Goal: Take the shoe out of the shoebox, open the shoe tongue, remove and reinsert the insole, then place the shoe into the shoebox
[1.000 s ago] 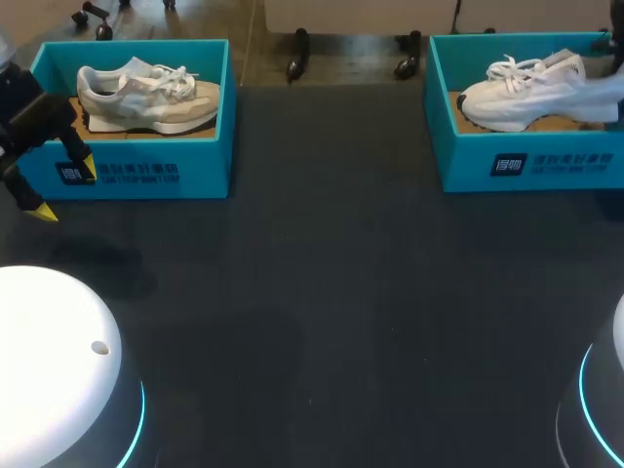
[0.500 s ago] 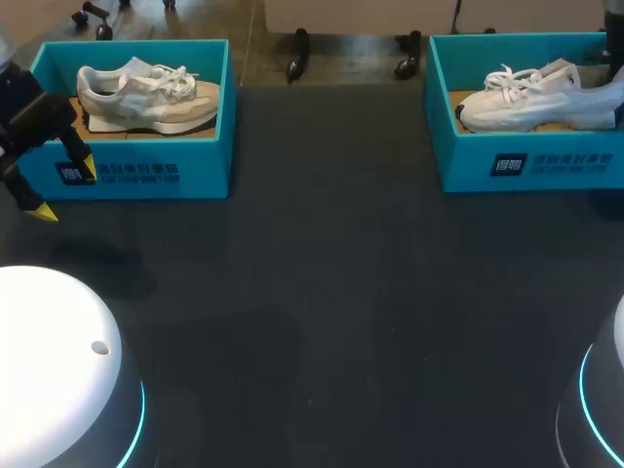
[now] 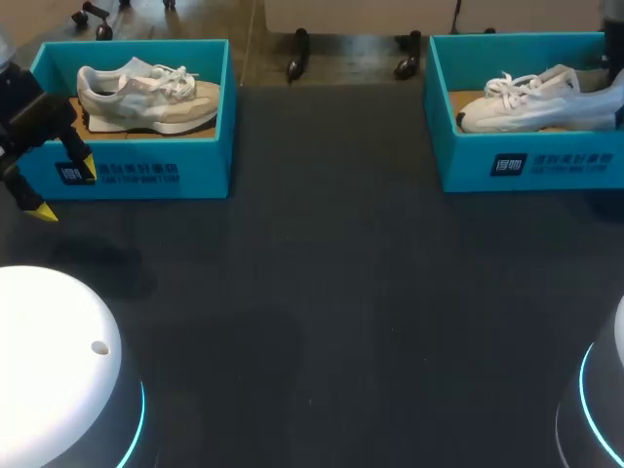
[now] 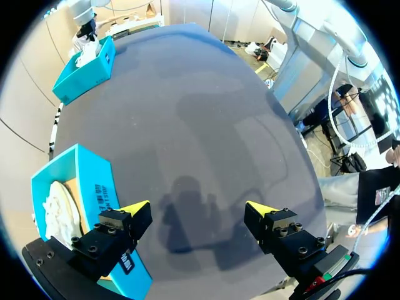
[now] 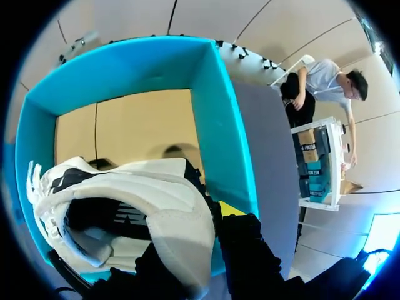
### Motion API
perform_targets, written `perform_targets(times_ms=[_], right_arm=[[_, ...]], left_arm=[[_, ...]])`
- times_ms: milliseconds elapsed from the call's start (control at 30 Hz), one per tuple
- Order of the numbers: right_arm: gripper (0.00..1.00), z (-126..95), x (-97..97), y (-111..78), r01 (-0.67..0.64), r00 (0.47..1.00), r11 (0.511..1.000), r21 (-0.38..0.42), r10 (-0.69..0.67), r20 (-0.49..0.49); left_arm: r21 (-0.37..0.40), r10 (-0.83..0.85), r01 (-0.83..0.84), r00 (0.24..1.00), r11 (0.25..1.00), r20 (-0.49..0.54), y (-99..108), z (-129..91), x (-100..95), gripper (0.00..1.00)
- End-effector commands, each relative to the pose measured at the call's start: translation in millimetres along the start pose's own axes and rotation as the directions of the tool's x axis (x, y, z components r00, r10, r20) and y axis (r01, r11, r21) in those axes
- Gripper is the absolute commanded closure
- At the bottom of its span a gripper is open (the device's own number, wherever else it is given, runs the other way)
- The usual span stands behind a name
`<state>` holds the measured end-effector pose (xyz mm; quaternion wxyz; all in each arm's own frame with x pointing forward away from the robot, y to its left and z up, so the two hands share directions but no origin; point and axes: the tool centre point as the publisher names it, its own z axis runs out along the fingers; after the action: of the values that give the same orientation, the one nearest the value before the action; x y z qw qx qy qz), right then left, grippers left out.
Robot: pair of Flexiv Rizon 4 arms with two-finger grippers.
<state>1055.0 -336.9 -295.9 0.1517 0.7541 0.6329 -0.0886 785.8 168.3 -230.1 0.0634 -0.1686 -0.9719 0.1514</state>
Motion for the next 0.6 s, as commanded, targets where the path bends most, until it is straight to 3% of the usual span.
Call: perform_targets(times_ms=[33,333,600], right_arm=[[1.00,5,4.6,4.0,0.017,1.000,0.999,-0.032,-0.017,0.014],[1.00,28,8.4,3.8,0.047,0.999,0.999,-0.001,-0.047,-0.025],[1.00,25,4.3,-4.4,0.076,0.997,0.997,-0.013,-0.076,0.010]], left_arm=[[-0.002,0.000,0.000,1.000,1.000,-0.002,0,-1,0.3,0.00],[-0.002,0.000,0.000,1.000,1.000,-0.002,0,-1,0.3,0.00],[-0.002,0.000,0.000,1.000,1.000,-0.002,0,-1,0.3,0.00]])
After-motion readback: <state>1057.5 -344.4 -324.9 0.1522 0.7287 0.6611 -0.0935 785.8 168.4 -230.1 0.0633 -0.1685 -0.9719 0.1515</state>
